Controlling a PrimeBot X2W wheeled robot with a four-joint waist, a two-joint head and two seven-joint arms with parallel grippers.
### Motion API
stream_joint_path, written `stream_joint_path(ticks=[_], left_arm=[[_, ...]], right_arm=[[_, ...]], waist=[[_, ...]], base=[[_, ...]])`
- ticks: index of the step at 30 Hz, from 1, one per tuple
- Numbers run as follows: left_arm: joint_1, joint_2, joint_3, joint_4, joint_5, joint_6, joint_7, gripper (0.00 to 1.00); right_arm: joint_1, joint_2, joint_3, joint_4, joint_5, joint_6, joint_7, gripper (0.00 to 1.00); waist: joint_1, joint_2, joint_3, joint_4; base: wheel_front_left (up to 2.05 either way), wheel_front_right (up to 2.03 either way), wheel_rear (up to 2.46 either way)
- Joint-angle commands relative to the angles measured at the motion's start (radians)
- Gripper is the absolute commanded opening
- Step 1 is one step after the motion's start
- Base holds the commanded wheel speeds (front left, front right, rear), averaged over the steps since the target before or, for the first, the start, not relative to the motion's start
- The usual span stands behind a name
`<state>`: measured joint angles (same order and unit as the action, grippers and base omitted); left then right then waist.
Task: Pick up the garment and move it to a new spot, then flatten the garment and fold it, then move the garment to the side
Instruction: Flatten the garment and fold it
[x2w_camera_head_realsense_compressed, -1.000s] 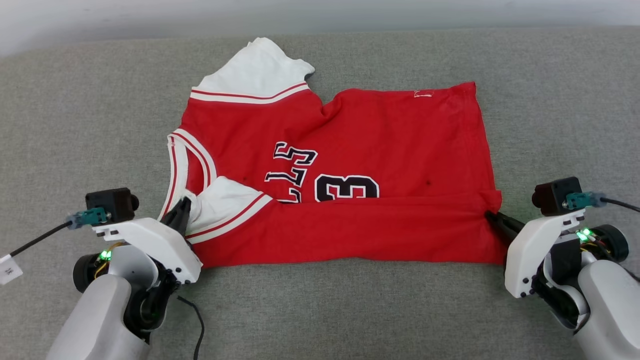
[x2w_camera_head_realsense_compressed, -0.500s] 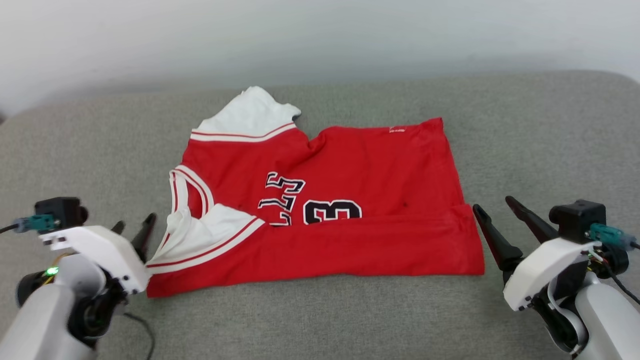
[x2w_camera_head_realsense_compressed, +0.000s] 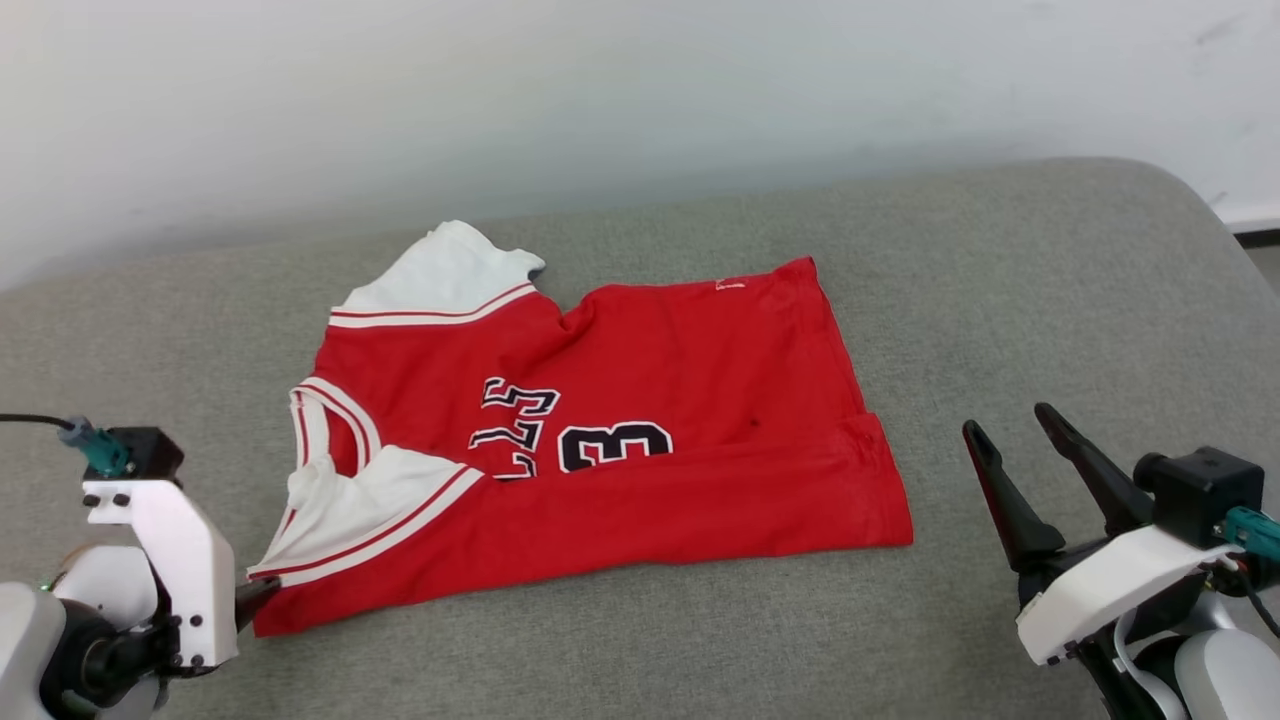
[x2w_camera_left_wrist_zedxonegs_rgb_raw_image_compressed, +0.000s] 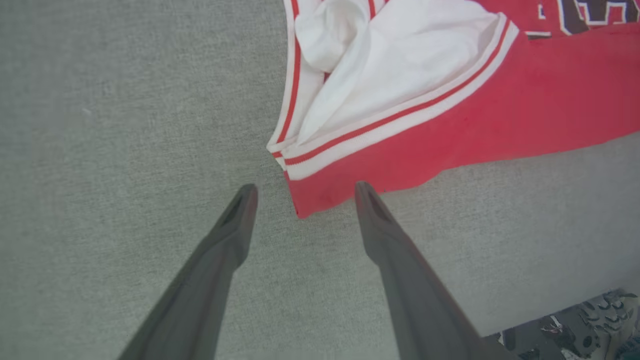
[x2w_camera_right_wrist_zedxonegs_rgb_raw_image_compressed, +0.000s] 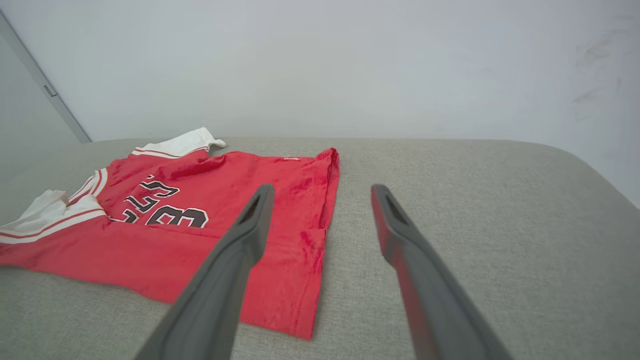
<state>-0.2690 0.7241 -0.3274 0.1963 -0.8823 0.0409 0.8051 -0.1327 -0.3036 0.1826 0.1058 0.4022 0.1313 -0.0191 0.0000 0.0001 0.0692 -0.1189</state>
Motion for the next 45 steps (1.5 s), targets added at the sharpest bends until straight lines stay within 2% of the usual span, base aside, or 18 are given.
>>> stream_joint_path(ticks=[1,6,12,13,15,16,22,25,32,37,45], left_arm=[[0.007,0.009,-0.003,-0.002,0.003,0.009,0.011,1.0],[0.005,0.017,0.005,0.004,-0.016,0.051,0.062,1.0],[0.008,-0.03,0.005,0.049,-0.05,0.066,0.066,1.0],[0.014,-0.044,0.0,0.062,-0.058,0.065,0.073,0.71],[0.026,-0.074,-0.007,0.085,-0.076,0.06,0.071,0.03],[0.029,-0.086,-0.012,0.095,-0.08,0.054,0.068,0.0],[0.002,-0.108,-0.016,0.12,-0.076,0.013,0.023,0.0],[-0.029,-0.102,-0.012,0.117,-0.061,-0.009,-0.009,0.0],[-0.105,-0.077,-0.01,0.039,-0.034,-0.026,-0.018,0.0],[-0.138,-0.089,-0.022,-0.027,-0.019,-0.017,-0.016,0.0],[-0.17,-0.106,-0.04,-0.065,-0.003,-0.02,-0.025,0.0]], right_arm=[[0.01,0.009,-0.005,-0.015,-0.002,-0.001,0.001,1.0],[0.015,0.037,-0.019,-0.077,-0.014,-0.001,0.027,1.0],[0.002,0.044,-0.029,-0.094,-0.009,-0.001,0.051,1.0],[0.0,0.043,-0.031,-0.093,-0.006,-0.001,0.055,1.0],[-0.004,0.037,-0.036,-0.092,-0.003,-0.001,0.061,1.0],[-0.005,0.032,-0.038,-0.094,0.002,-0.001,0.066,1.0],[-0.018,-0.01,-0.059,-0.096,0.053,-0.001,0.131,1.0],[-0.034,-0.04,-0.063,-0.075,0.117,-0.001,0.215,1.0],[-0.124,-0.105,-0.03,0.025,0.235,-0.001,0.576,1.0],[-0.205,-0.082,0.012,0.116,0.254,-0.001,0.762,1.0],[-0.276,-0.012,0.057,0.304,0.259,-0.001,0.848,1.0]], waist=[[0.0,-0.0001,0.022,-0.02],[0.0,-0.0001,0.091,-0.055],[0.0,-0.0001,0.157,-0.076],[0.0,-0.0001,0.162,-0.076],[0.0,-0.0001,0.167,-0.075],[0.0,-0.0001,0.168,-0.073],[0.0,-0.0001,0.153,-0.039],[0.0,-0.0001,0.14,-0.018],[0.0,-0.0001,0.142,0.042],[0.0,-0.0001,0.177,0.091],[0.0,-0.0001,0.22,0.133]], base=[[0.0,0.0,0.0],[0.0,0.0,0.0],[0.0,0.0,0.0],[0.0,0.0,0.0],[0.0,0.0,0.0],[0.0,0.0,0.0],[0.0,0.0,0.0],[0.0,0.0,0.0],[0.0,0.0,0.0],[0.0,0.0,0.0],[0.0,0.0,0.0]])
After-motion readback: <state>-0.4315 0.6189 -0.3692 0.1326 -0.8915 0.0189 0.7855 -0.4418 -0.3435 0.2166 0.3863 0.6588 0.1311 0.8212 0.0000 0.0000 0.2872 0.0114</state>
